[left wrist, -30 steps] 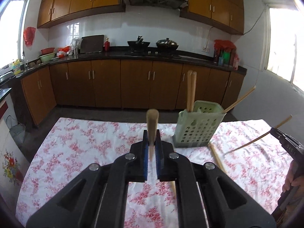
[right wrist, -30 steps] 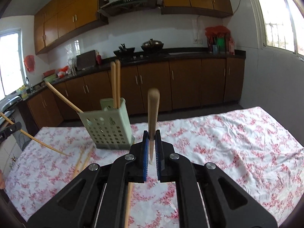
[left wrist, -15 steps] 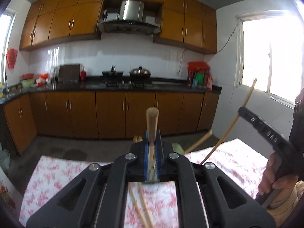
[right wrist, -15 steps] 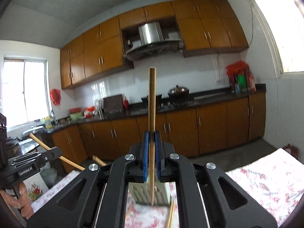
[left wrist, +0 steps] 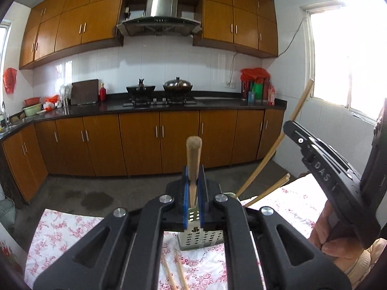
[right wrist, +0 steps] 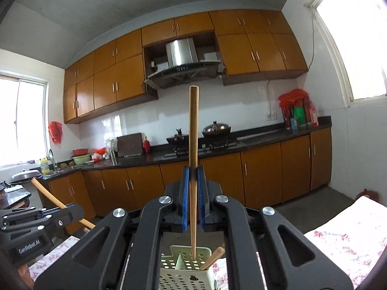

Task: Organize utensils
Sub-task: 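Open the left tool over the holder while the right tool releases its chopstick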

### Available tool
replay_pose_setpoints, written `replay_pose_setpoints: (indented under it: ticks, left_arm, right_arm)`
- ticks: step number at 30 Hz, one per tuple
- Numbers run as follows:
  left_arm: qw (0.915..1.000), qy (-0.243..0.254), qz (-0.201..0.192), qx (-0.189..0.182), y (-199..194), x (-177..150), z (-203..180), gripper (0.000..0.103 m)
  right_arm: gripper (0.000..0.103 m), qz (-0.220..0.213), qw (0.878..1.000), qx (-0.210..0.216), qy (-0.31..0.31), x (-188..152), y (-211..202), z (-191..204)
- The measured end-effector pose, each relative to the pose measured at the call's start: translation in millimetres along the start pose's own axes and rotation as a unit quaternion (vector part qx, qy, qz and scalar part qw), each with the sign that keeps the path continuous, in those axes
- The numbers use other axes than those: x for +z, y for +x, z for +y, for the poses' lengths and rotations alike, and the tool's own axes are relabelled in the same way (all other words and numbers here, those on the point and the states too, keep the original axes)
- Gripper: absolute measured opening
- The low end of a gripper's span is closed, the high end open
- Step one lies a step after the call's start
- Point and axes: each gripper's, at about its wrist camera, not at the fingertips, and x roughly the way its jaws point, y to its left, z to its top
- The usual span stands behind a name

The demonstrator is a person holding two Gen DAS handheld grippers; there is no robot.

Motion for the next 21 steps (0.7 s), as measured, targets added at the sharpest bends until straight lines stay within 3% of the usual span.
replay_pose_setpoints:
  ticks: [10,15,21]
  left_arm:
    - [0.9989,-0.025,0.040,-0.007,44.3,-16.0,16.1,0.008]
    - [0.9989,-0.033,0.032,-0.007,36.8,-19.1,21.8,0.013]
    - [0.9990,-0.044,0.007,-0.001,4.4,-19.7,25.6,0.022]
  right_arm:
    - [0.008,0.079,0.997,0.004,-0.004,-30.6,11.8,-0.7]
    - [0.020,0.087,0.996,0.002,-0.001,-26.4,0.5,-5.8]
    - [0.021,0.075,0.997,-0.001,-0.005,-11.7,-26.9,-12.6]
